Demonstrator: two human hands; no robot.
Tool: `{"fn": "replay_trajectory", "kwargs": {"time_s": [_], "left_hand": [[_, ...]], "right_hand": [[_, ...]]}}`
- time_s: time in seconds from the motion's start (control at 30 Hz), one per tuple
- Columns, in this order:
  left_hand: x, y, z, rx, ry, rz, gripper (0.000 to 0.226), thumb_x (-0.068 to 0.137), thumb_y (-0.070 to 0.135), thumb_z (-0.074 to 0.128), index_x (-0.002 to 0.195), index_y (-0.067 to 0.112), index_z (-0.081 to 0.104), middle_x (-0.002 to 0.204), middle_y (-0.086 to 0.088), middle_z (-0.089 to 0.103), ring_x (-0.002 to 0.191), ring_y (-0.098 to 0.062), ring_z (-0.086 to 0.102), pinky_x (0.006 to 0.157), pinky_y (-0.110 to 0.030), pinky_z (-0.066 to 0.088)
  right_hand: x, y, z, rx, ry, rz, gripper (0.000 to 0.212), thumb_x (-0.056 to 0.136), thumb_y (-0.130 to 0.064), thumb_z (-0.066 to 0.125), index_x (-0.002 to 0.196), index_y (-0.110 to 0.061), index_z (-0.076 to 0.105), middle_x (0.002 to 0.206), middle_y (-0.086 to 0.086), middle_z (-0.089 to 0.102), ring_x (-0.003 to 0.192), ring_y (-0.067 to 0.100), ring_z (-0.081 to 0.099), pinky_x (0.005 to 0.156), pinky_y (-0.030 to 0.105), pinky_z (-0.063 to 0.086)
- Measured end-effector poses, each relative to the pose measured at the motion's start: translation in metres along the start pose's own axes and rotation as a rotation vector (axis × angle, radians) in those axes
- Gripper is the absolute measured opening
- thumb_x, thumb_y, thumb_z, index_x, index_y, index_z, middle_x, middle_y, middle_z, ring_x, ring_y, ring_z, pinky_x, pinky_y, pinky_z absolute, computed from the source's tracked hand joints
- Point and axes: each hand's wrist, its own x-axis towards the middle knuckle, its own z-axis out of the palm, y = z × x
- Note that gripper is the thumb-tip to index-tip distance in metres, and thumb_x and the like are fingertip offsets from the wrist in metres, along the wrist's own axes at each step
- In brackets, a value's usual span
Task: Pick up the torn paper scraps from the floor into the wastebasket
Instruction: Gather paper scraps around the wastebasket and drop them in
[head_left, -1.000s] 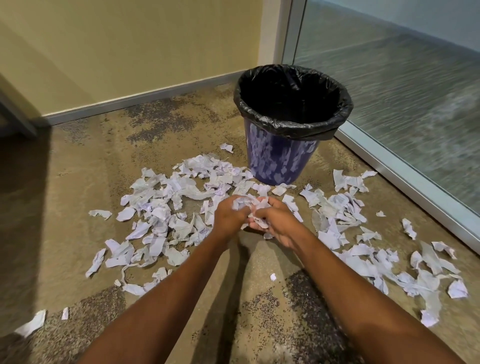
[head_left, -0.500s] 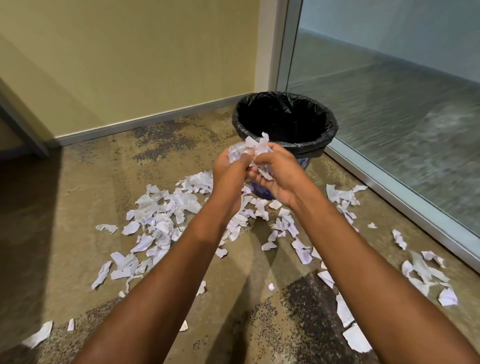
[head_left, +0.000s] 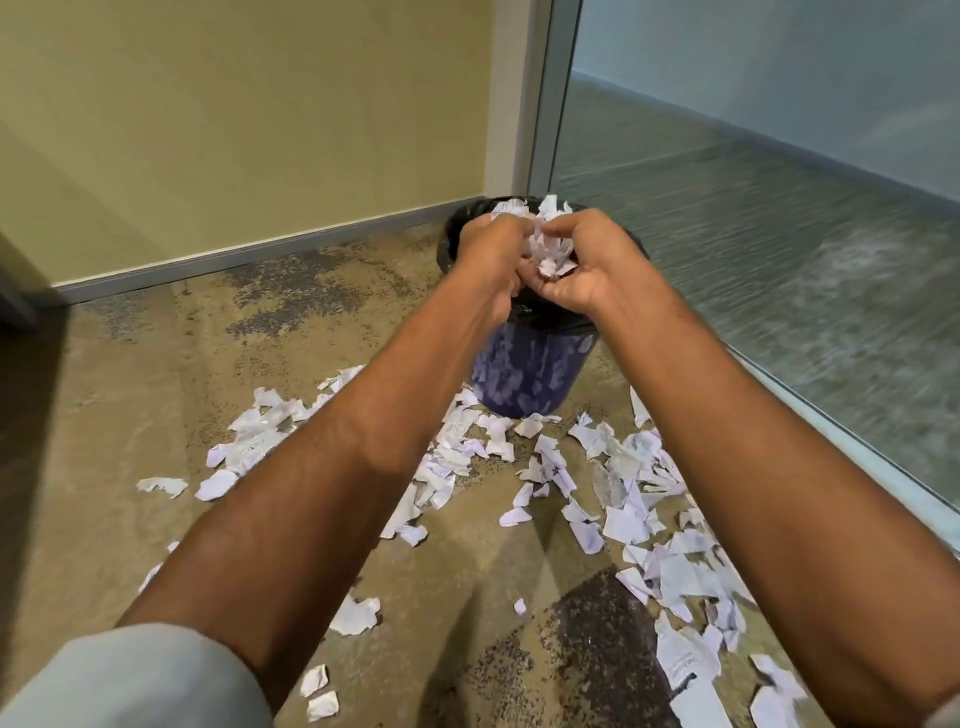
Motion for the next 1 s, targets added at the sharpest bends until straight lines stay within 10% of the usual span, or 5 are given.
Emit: {"fn": "replay_trajectory", "kwargs": {"time_s": [0.23, 0.37, 0.47, 0.73, 1.0], "left_hand": [[0.018, -0.006, 0.003, -0.055, -0.156, -0.092, 0.034, 0.102, 0.030, 0.064, 0.123, 0.003, 0.069, 0.111, -0.012, 0.074, 0.100, -0.029, 0.072, 0.085, -0.044, 0.060], [0.008, 0.000, 0.007, -0.034, -0.153, -0.099, 0.030, 0.103, 0.039, 0.063, 0.094, 0.011, 0.068, 0.085, -0.004, 0.073, 0.089, -0.020, 0.072, 0.100, -0.045, 0.056], [0.005, -0.001, 0.013, 0.039, -0.193, -0.092, 0.029, 0.106, 0.039, 0.059, 0.087, 0.017, 0.062, 0.076, 0.006, 0.066, 0.055, 0.000, 0.067, 0.089, -0.035, 0.051], [0.003, -0.008, 0.010, 0.063, -0.157, -0.010, 0.033, 0.098, 0.039, 0.068, 0.113, 0.010, 0.071, 0.105, -0.003, 0.068, 0.101, -0.019, 0.067, 0.095, -0.038, 0.057], [-0.036, -0.030, 0.030, 0.240, -0.273, 0.031, 0.033, 0.095, 0.020, 0.068, 0.122, 0.002, 0.071, 0.090, -0.010, 0.074, 0.077, -0.020, 0.071, 0.065, -0.027, 0.056]], "right_hand": [[0.006, 0.004, 0.001, 0.114, -0.015, 0.013, 0.015, 0.105, -0.009, 0.052, 0.097, -0.001, 0.062, 0.081, 0.014, 0.075, 0.081, 0.030, 0.074, 0.063, 0.039, 0.062], [-0.001, -0.002, 0.004, 0.119, -0.031, -0.026, 0.016, 0.104, -0.013, 0.054, 0.097, -0.004, 0.065, 0.092, 0.014, 0.069, 0.088, 0.030, 0.070, 0.091, 0.052, 0.059], [-0.002, 0.000, 0.004, 0.107, 0.001, -0.032, 0.012, 0.104, -0.012, 0.057, 0.096, -0.004, 0.060, 0.098, 0.016, 0.054, 0.097, 0.032, 0.061, 0.110, 0.056, 0.048], [0.009, 0.003, -0.015, 0.026, 0.027, -0.006, 0.017, 0.101, -0.016, 0.059, 0.110, -0.009, 0.072, 0.130, 0.021, 0.056, 0.122, 0.035, 0.060, 0.092, 0.042, 0.061], [-0.038, 0.013, -0.065, -0.050, 0.045, -0.011, 0.016, 0.102, -0.010, 0.052, 0.097, -0.008, 0.067, 0.061, 0.004, 0.071, 0.064, 0.016, 0.071, 0.065, 0.029, 0.060]]}}
